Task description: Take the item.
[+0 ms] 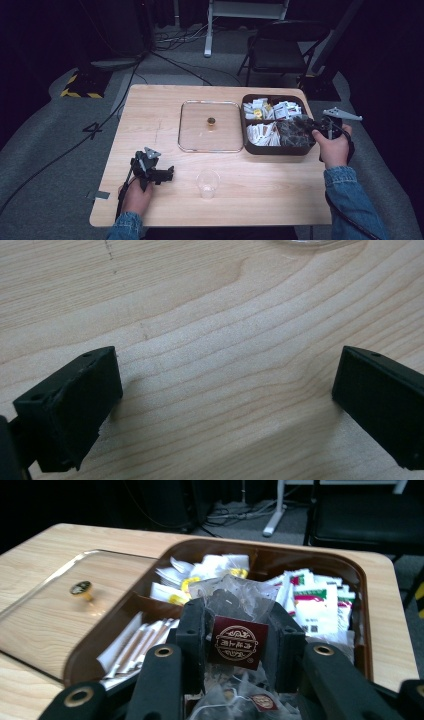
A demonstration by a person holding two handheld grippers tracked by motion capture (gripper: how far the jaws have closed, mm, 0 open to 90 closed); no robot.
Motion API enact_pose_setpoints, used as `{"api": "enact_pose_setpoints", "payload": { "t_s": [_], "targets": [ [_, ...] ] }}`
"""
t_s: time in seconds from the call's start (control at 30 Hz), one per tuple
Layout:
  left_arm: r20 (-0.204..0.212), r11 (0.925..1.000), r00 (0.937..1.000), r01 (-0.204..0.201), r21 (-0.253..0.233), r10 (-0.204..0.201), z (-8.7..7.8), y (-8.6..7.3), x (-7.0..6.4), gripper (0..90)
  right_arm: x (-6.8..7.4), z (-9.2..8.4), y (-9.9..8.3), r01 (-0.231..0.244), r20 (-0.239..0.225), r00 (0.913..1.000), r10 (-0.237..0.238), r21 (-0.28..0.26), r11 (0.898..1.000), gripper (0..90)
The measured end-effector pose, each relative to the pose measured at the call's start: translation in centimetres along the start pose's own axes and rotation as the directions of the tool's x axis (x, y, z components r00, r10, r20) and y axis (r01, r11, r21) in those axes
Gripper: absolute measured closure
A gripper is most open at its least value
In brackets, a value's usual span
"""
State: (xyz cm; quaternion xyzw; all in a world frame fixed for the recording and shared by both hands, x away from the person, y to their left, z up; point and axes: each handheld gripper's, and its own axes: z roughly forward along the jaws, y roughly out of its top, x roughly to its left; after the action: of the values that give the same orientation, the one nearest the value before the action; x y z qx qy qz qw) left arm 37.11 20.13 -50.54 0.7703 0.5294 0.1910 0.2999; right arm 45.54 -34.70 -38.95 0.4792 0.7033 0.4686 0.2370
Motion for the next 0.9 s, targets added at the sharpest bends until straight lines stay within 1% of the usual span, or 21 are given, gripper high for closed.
{"api": "enact_pose_setpoints", "payload": {
  "t_s": [0.13,0.37,0.53,0.73,0.77,0.8,0.9],
  "targets": [
    [0.0,1.0,1.0,0.0,0.0,0.0,0.0,0.0,0.0,0.0,0.8,-0.6,0.4,0.015,-0.029,0.9995,-0.015,-0.006,1.0,66.2],
    [-0.001,1.0,1.0,-0.002,0.0,0.002,0.0,0.0,0.0,0.1,2.3,-1.6,0.8,0.031,-0.06,0.9977,-0.032,-0.018,0.999,66.2],
    [0.0,1.0,1.0,0.001,0.0,-0.001,0.0,0.0,0.0,0.0,3.6,-1.7,1.1,0.051,-0.09,0.9946,-0.051,-0.001,0.999,66.2],
    [-0.005,1.0,1.0,0.007,0.001,-0.007,-0.1,-0.1,-0.1,0.1,5.5,-1.7,1.7,0.077,-0.141,0.987,-0.076,0.002,0.997,66.1],
    [-0.005,1.0,1.0,0.007,0.001,-0.007,-0.1,-0.1,-0.1,0.1,5.5,-1.7,1.7,0.077,-0.141,0.987,-0.076,0.002,0.997,66.1],
    [-0.005,1.0,1.0,0.006,0.003,-0.006,-0.1,-0.1,-0.1,0.1,6.3,-1.6,2.0,0.086,-0.159,0.9837,-0.084,0.003,0.996,66.1],
    [-0.005,1.0,1.0,0.006,0.002,-0.006,-0.2,-0.2,-0.1,0.1,7.5,-1.6,2.4,0.101,-0.19,0.9767,-0.099,-0.001,0.995,66.2]
  ]
}}
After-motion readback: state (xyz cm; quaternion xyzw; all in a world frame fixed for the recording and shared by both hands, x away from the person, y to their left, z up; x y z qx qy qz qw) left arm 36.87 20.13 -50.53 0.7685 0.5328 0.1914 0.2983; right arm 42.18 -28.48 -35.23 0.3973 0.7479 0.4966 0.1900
